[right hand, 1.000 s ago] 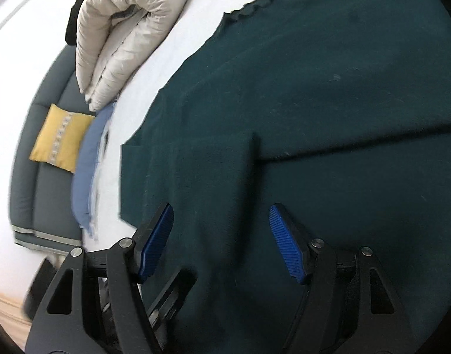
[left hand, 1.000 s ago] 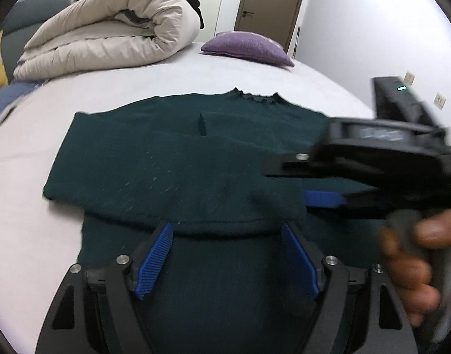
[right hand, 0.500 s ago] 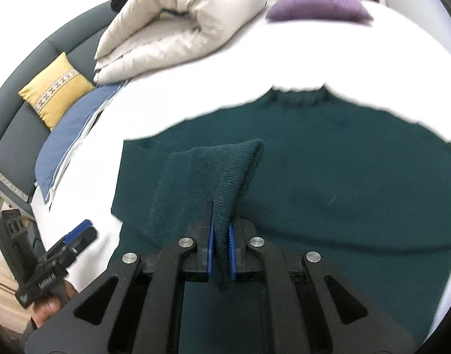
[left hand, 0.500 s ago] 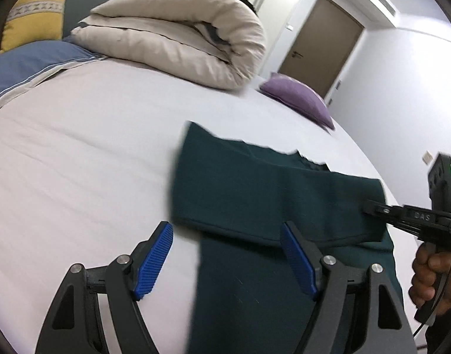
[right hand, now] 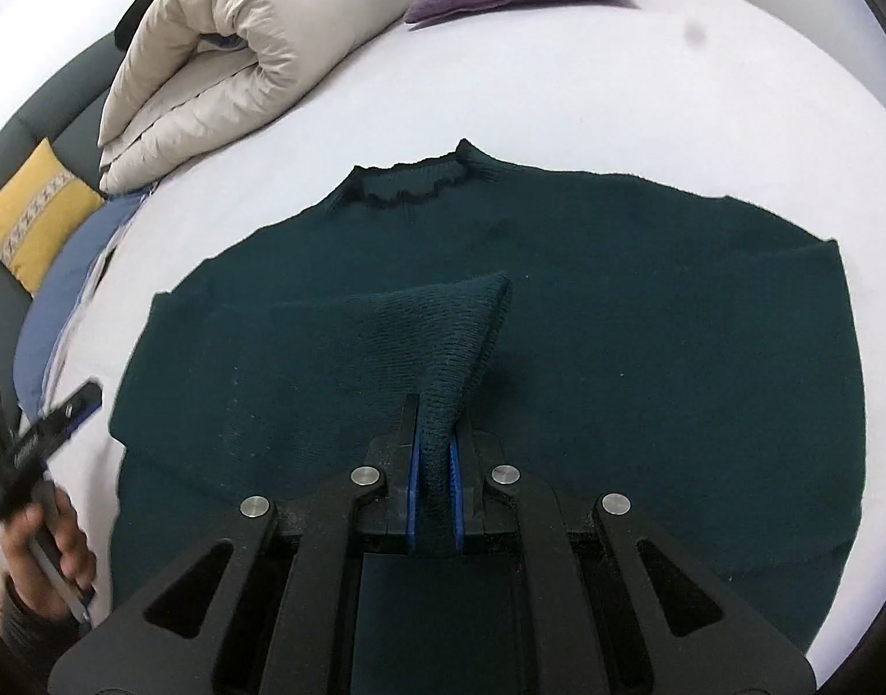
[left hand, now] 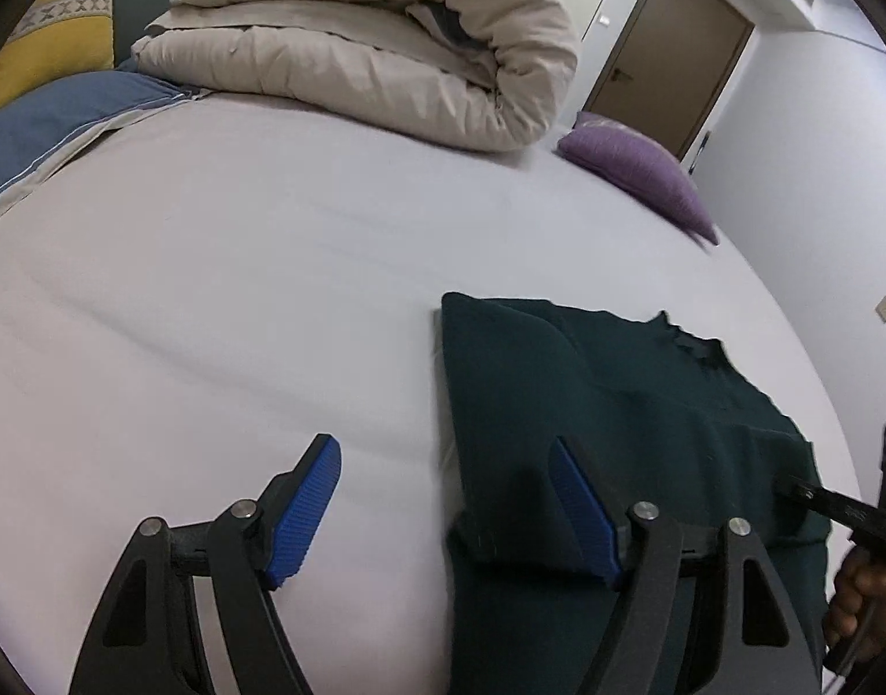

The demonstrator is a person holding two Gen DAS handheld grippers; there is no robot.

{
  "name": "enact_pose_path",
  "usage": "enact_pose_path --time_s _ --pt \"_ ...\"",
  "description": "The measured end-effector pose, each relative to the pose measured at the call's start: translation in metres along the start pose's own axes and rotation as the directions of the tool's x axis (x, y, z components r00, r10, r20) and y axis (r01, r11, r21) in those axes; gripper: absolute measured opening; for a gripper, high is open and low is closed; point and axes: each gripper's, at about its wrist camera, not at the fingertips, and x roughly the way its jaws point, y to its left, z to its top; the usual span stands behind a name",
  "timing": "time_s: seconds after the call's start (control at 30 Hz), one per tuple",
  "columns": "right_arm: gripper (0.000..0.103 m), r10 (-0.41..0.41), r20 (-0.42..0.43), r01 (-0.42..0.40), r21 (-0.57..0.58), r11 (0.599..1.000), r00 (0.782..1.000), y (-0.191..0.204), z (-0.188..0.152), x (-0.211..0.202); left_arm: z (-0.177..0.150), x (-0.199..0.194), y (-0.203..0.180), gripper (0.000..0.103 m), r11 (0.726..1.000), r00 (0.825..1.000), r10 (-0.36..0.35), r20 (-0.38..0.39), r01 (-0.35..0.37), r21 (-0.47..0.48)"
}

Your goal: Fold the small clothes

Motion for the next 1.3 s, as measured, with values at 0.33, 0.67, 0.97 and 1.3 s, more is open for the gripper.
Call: enact_pose_path --time_s 0.33,0.67,0.97,1.3 --pt "0.007 0.006 0.004 -0.006 0.030 1.000 1.000 -0.012 -0.001 0.006 -0.010 0.041 -0.017 0.055 0.990 0.997 0.074 -0.038 -0.069 0.119" --pt "0.011 0.083 -0.013 -0.079 0.164 0.983 0.996 -0.034 -0.017 0.006 -0.004 0.032 -0.011 0.060 0.991 0.997 0.080 -0.004 -0.079 0.104" --pt "0.008 0.076 -0.017 -0.072 0.175 0.982 0.997 -0.049 -0.023 0.008 0.033 0.073 -0.024 0.044 0.983 0.992 0.119 -0.030 -0.113 0.146" --pt "0.005 0.053 0.018 -0.055 0.228 0.972 0.998 -0.060 -0.025 0.008 0.034 0.092 -0.014 0.045 0.982 0.993 0.119 -0.019 -0.115 0.150"
